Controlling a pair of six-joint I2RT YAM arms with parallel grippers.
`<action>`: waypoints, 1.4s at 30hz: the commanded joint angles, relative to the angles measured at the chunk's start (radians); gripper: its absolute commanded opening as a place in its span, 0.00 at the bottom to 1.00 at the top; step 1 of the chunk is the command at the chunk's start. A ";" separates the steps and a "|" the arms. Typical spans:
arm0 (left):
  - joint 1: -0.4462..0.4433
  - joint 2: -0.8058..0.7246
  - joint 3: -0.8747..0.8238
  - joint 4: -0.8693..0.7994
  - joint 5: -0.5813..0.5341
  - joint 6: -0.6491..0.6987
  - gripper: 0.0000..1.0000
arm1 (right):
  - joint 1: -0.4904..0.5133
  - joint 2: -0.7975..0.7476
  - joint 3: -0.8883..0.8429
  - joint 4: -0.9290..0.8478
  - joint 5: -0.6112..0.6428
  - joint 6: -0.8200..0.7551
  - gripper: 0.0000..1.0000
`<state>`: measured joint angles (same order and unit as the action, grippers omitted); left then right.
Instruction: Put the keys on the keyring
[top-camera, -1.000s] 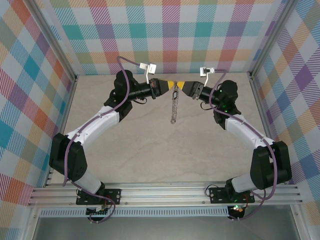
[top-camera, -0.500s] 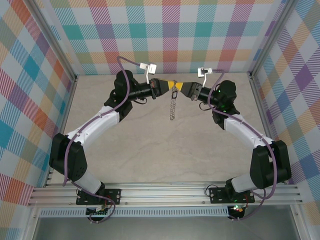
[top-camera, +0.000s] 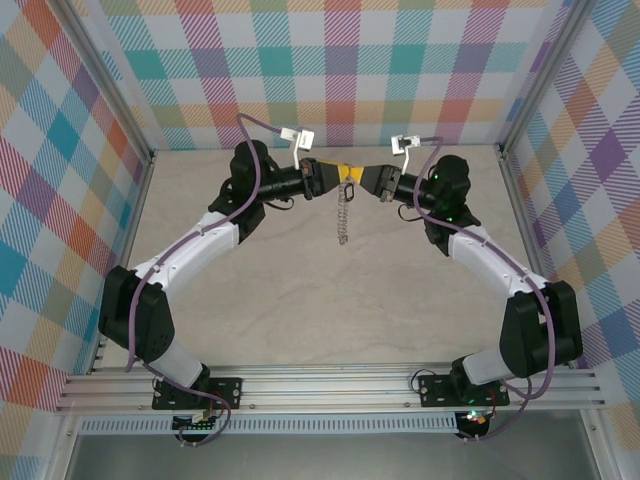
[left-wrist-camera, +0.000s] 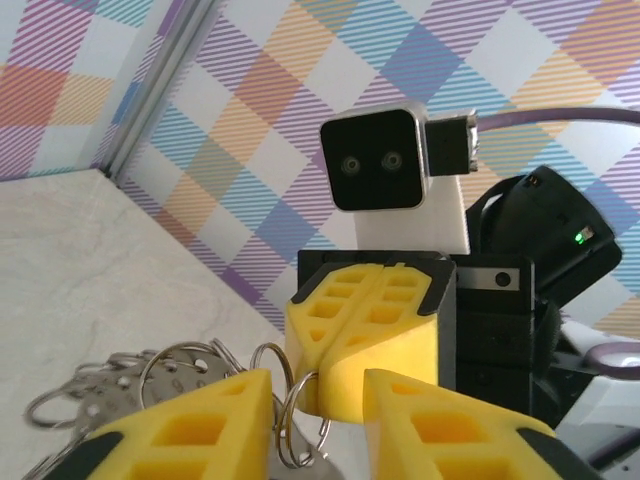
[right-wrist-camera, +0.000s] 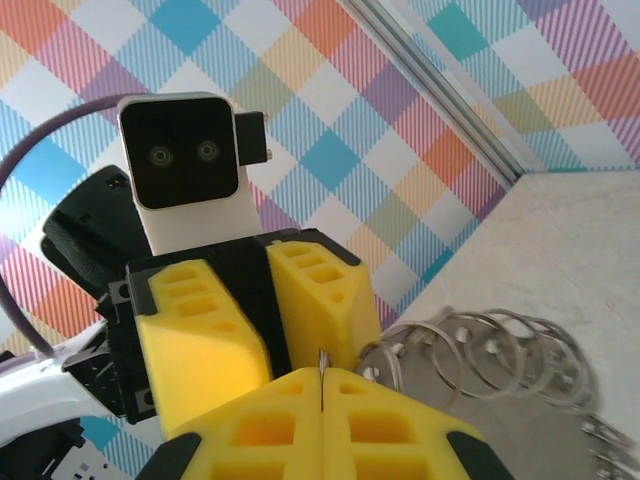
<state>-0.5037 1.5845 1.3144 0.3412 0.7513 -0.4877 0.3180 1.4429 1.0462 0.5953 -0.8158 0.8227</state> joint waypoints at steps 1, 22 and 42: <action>0.007 -0.045 0.048 -0.101 -0.016 0.097 0.38 | -0.026 -0.021 0.081 -0.179 -0.085 -0.161 0.00; 0.053 0.120 0.417 -0.704 0.301 0.450 0.34 | -0.094 0.105 0.362 -0.661 -0.485 -0.505 0.00; 0.028 0.089 0.408 -0.669 0.250 0.445 0.34 | -0.091 0.108 0.314 -0.568 -0.473 -0.450 0.00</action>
<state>-0.4686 1.7203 1.7046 -0.3386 1.0161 -0.0612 0.2230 1.5505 1.3685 -0.0231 -1.2610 0.3698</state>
